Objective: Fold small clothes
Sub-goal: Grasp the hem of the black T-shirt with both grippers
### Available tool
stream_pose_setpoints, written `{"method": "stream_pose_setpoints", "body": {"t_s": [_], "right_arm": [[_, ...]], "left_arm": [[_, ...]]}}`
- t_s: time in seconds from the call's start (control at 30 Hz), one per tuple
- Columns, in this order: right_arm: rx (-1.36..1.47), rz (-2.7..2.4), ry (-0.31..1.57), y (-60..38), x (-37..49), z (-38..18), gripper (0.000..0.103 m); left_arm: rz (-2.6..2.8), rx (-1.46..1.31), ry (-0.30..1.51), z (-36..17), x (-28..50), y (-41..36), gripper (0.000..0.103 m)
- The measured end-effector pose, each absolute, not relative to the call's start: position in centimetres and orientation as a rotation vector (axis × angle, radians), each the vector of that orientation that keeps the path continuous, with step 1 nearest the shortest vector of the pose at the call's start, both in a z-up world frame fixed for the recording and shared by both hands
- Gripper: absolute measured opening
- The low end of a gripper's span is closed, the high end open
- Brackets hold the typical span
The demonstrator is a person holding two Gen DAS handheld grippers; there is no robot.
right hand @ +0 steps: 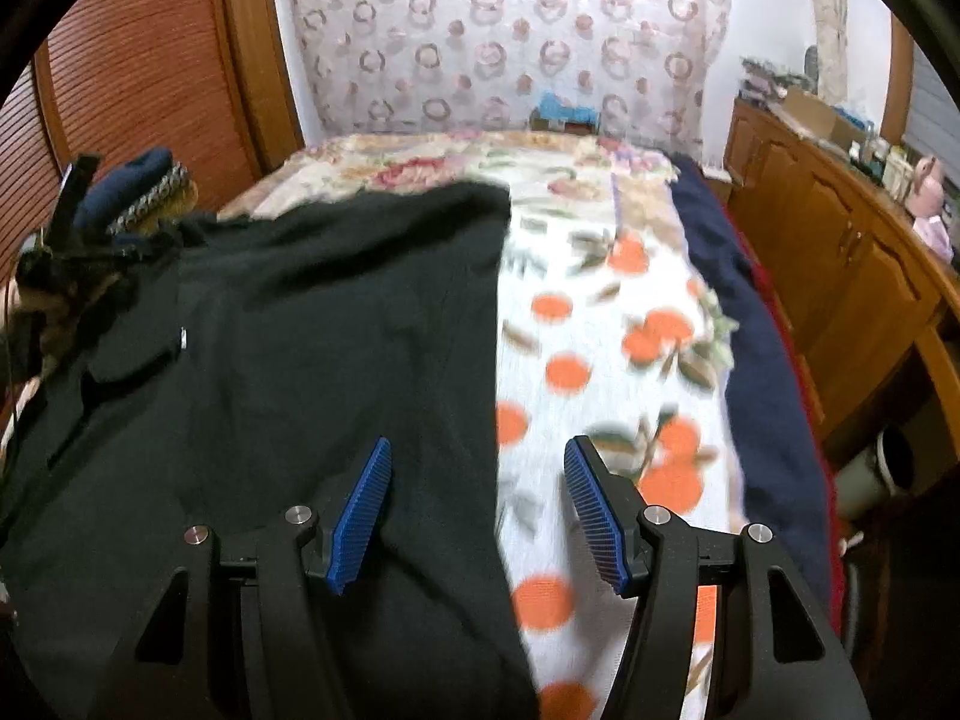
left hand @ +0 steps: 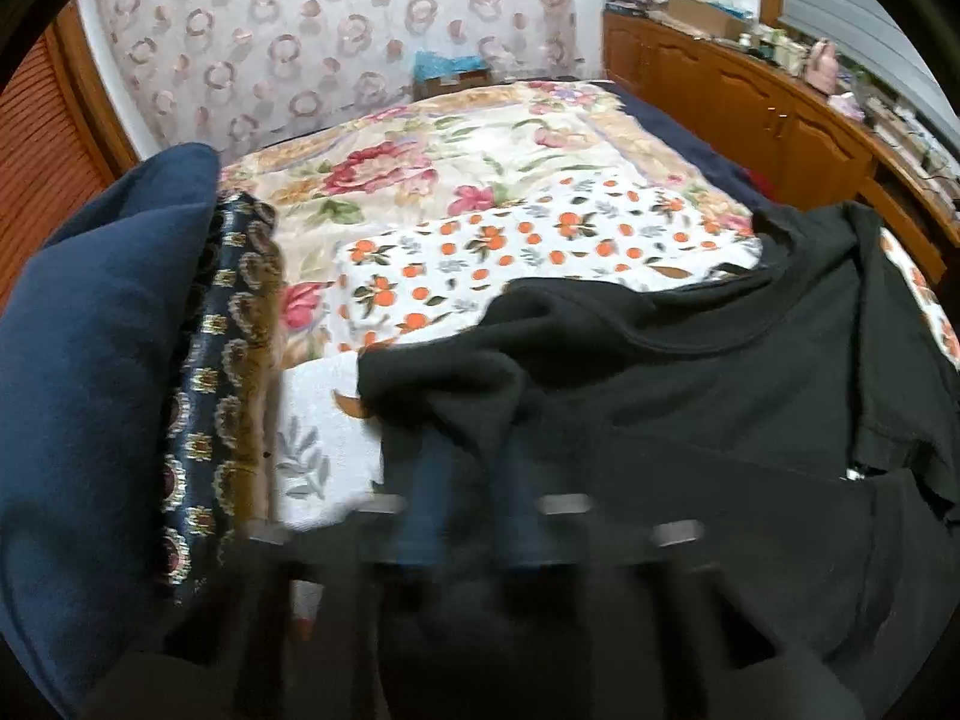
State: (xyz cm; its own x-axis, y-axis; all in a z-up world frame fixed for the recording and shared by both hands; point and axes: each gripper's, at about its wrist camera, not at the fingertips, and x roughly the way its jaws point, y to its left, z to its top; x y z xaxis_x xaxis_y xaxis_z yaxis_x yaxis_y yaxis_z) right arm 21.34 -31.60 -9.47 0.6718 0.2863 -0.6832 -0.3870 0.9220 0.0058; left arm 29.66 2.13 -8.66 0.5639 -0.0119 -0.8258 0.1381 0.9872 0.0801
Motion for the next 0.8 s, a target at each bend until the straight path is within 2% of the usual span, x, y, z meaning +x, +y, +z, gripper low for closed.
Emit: {"method": "stream_pose_setpoints", "body": {"t_s": [0.3, 0.73, 0.8], "right_arm": [[-0.191, 0.428, 0.727, -28.3, 27.7, -7.8, 0.062], [-0.142, 0.432, 0.826, -26.7, 35.9, -10.0, 0.062], [-0.144, 0.444, 0.822, -26.3, 36.1, -10.0, 0.053]], "left_arm": [[-0.061, 0.061, 0.809, -3.8, 27.3, 4.3, 0.006], [-0.104, 0.027, 0.771, -3.2, 26.2, 4.6, 0.006], [-0.119, 0.016, 0.760, -2.9, 25.8, 4.6, 0.006]]}}
